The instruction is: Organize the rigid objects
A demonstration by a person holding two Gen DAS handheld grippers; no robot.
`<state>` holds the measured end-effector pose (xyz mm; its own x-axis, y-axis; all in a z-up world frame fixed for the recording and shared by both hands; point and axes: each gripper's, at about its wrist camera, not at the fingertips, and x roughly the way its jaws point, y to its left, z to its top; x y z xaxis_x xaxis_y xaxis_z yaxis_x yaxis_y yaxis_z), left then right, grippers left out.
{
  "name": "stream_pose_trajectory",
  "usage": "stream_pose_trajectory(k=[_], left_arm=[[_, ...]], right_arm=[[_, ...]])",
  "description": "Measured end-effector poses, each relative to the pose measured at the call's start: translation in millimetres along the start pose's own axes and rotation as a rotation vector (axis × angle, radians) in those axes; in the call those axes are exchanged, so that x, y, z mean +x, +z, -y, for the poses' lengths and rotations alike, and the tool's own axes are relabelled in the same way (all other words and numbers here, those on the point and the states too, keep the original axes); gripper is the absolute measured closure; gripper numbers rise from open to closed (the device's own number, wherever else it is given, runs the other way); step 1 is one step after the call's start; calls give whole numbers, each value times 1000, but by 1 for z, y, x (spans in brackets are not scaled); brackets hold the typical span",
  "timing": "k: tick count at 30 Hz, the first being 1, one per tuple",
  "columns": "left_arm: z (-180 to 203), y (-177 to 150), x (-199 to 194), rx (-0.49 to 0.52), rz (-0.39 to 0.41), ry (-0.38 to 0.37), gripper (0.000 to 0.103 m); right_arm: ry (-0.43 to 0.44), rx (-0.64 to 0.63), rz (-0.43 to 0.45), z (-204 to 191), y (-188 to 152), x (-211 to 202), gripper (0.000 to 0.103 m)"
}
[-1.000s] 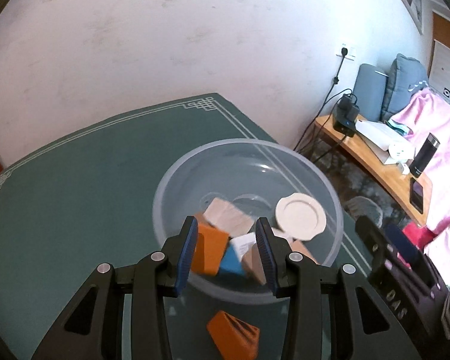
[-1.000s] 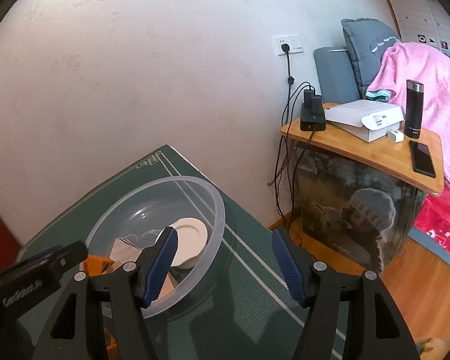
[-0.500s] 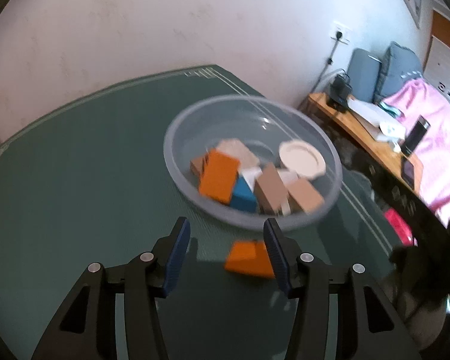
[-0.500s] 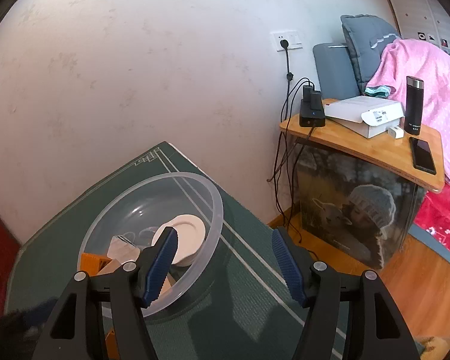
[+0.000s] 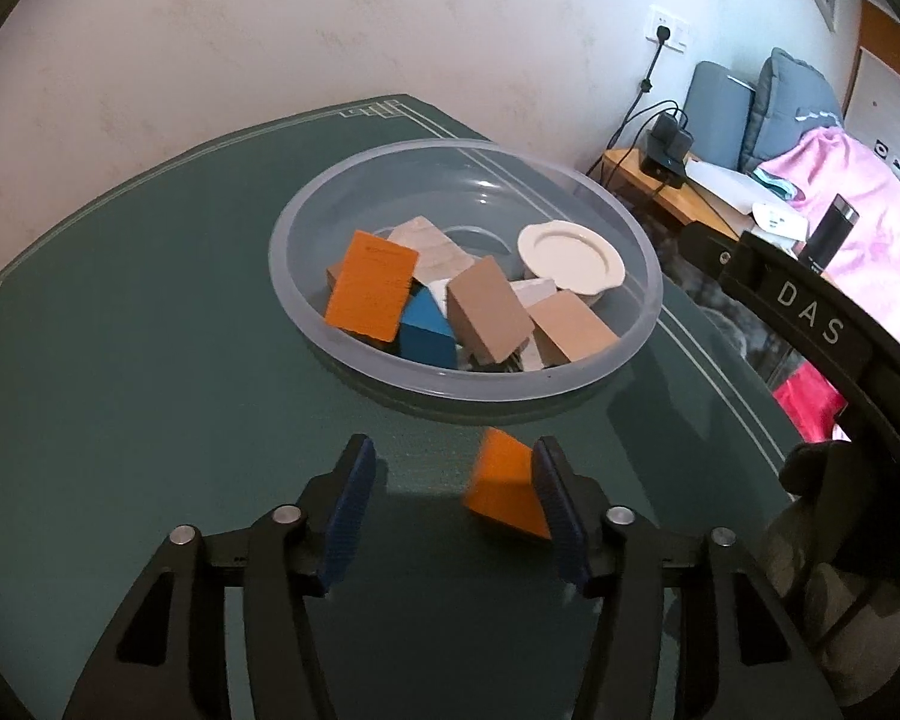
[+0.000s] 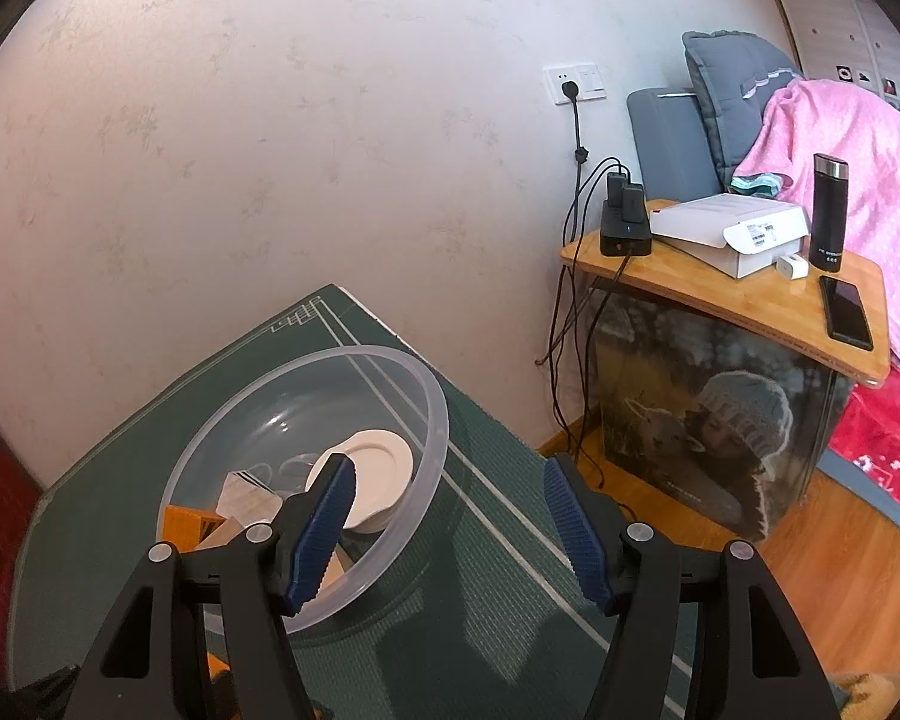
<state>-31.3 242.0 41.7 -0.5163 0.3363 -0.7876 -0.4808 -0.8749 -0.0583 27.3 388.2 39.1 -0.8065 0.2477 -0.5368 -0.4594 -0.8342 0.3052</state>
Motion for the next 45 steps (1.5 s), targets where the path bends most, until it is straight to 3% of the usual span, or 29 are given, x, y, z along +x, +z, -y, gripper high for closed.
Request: stream_pose_trajectory(k=[14,24,28,37,45], left_arm=[[16,-8,-2,10,-20,-8,45],[14,4,17,-111,-76,29,45],[15,3,17,-112,-84,33,45],[-8,-14,3,-122,-97,47,45],[-24,-25,-10,-198,-101,53,45]], right_arm=[[1,5,0,-1,0,1,34],[0,5,7,-1,-1,2,34],[1,6,6,-1,-1,1,34],[3,7,7,-2,-2,0,34],[3,7,7,-2,-1,0,34]])
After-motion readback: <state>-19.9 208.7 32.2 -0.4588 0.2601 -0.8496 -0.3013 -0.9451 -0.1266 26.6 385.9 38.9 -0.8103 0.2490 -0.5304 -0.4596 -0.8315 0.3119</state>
